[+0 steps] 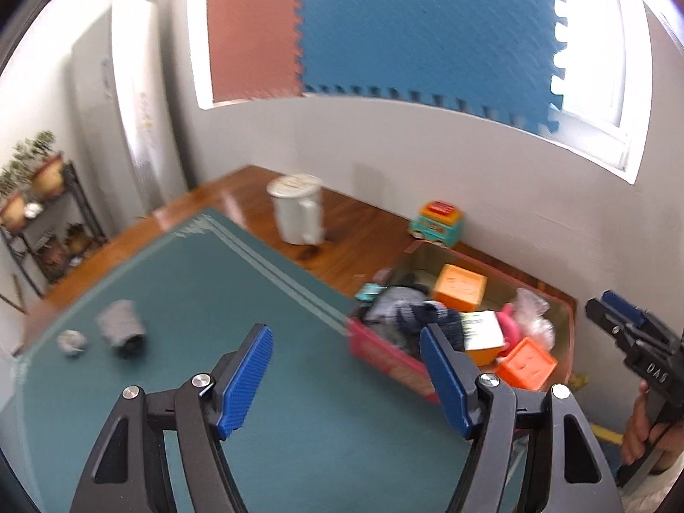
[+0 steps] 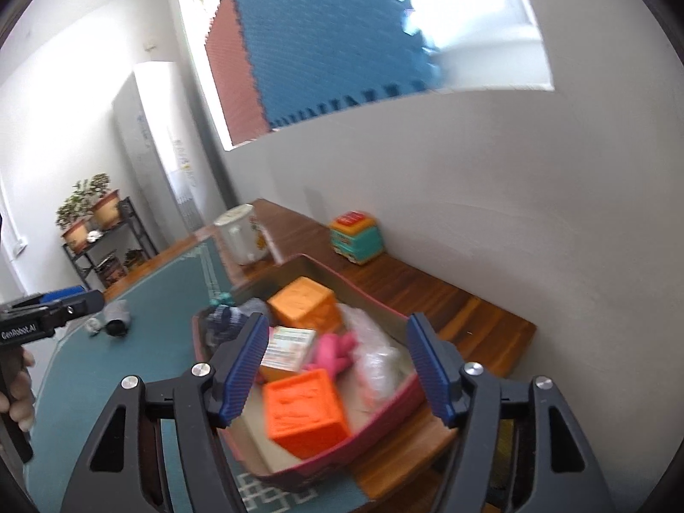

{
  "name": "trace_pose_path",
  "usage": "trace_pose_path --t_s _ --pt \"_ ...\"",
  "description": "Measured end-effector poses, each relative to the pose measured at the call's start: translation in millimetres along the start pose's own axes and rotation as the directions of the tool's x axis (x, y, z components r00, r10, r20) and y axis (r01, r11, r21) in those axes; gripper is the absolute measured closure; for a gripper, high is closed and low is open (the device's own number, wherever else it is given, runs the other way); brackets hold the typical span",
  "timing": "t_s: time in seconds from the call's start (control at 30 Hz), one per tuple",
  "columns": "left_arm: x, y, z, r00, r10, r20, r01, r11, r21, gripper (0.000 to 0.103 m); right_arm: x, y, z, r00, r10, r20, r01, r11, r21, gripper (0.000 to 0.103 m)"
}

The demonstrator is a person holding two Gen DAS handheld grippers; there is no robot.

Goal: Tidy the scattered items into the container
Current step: 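Swing both open tools back over the mat toward the grey socks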

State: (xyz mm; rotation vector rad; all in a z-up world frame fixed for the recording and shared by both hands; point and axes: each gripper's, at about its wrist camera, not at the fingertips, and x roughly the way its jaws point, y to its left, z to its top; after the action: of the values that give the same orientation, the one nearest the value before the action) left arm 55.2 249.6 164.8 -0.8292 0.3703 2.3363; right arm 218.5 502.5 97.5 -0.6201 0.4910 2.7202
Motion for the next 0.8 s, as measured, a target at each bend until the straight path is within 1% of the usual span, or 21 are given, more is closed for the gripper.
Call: trace_pose_path --t_s 0.1,0.17,0.2,0.27,0.37,0.43,0.47,0.53,0.6,0.63,0.8 --pt "-27.5 33.0 5.1 0.997 0.080 0.020 -0.079 0.997 -0.014 0.030 -9.4 19.2 7.1 0.999 0.034 0.028 -0.033 0.999 -0.034 0.031" --pt "-45.0 56.0 11.2 0.988 0.145 0.046 -0.144 0.989 -0.031 0.030 -16.5 32.4 13.0 0.997 0.054 0.051 -0.051 0.997 -0.057 0.028" --pt "-56.9 69.0 14.4 0.981 0.182 0.063 -0.180 0.983 -0.040 0.030 -19.9 38.9 15.5 0.996 0.062 0.062 -0.058 0.996 -0.067 0.026" --pt "-81.1 95.1 20.9 0.963 0.253 0.098 -0.248 0.967 -0.063 0.030 -26.6 51.8 20.0 0.993 0.077 0.084 -0.069 0.994 -0.087 0.025" --pt "-121.2 135.5 29.0 0.928 0.345 0.141 -0.332 0.937 -0.107 0.030 -32.0 71.2 25.3 0.990 0.102 0.098 -0.090 0.989 -0.117 0.025" --pt "-144.0 157.3 31.9 0.900 0.403 0.163 -0.387 0.914 -0.120 0.029 -32.7 85.5 28.7 0.988 0.119 0.099 -0.105 0.985 -0.138 0.025" --pt "-154.3 167.5 32.7 0.886 0.430 0.176 -0.412 0.902 -0.128 0.025 -32.5 93.7 30.3 0.987 0.130 0.097 -0.115 0.982 -0.149 0.025" --pt "-171.3 186.9 32.5 0.858 0.472 0.201 -0.449 0.881 -0.152 0.019 -31.5 108.5 33.1 0.984 0.150 0.092 -0.134 0.977 -0.167 0.025" --pt "-180.7 208.1 28.7 0.843 0.496 0.207 -0.466 0.866 -0.179 0.019 -28.1 124.4 36.3 0.982 0.171 0.080 -0.154 0.970 -0.187 0.025" --pt "-182.5 219.3 25.6 0.840 0.504 0.202 -0.470 0.861 -0.194 0.019 -24.3 133.4 38.4 0.981 0.182 0.068 -0.166 0.966 -0.198 0.025" --pt "-168.9 270.1 5.8 0.850 0.509 0.133 -0.464 0.844 -0.267 0.019 -0.8 184.1 52.1 0.973 0.229 -0.003 -0.223 0.941 -0.254 0.024"
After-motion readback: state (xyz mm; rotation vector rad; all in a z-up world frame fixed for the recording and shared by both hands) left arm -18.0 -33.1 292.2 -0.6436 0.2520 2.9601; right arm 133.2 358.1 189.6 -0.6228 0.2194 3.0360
